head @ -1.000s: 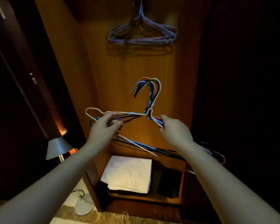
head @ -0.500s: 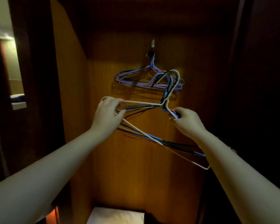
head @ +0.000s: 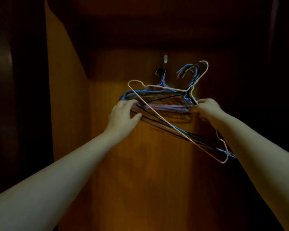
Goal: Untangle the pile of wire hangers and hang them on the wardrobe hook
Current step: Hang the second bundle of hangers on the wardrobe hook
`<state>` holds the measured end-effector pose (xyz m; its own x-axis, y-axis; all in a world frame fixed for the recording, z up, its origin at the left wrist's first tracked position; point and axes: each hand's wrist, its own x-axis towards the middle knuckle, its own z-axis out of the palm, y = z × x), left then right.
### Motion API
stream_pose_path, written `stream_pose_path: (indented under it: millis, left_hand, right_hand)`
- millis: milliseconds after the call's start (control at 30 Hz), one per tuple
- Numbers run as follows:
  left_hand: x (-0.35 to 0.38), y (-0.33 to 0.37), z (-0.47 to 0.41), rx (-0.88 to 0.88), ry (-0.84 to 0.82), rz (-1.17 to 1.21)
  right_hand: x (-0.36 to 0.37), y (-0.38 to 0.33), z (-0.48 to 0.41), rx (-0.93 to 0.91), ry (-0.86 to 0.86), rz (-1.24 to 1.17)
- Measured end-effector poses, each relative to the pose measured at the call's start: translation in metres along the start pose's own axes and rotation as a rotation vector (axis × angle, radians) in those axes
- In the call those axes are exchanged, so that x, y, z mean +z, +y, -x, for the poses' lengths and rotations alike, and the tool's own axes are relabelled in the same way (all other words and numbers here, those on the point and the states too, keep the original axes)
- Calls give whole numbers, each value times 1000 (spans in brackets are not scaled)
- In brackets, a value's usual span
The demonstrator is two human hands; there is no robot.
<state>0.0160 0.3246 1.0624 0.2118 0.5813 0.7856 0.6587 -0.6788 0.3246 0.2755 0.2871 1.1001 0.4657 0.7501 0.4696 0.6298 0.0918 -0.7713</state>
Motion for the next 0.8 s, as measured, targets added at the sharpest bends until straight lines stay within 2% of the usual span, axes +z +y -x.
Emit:
stream_pose_path:
  millis: [300,533,667,800]
  left_hand:
    - [53,-23,-146,148,138,-104]
    - [104,-69,-208,158,117,-199]
    - [124,-82,-229,181,141,-215]
    - [138,-89,-246,218,162,-230]
  right_hand:
    - [19,-11,-164,-103,-9,-12]
    - [63,-22,-233,-251,-75,10]
    - [86,-23,-253,-444,25,407]
    - [90,-7,-251,-535,-33,646]
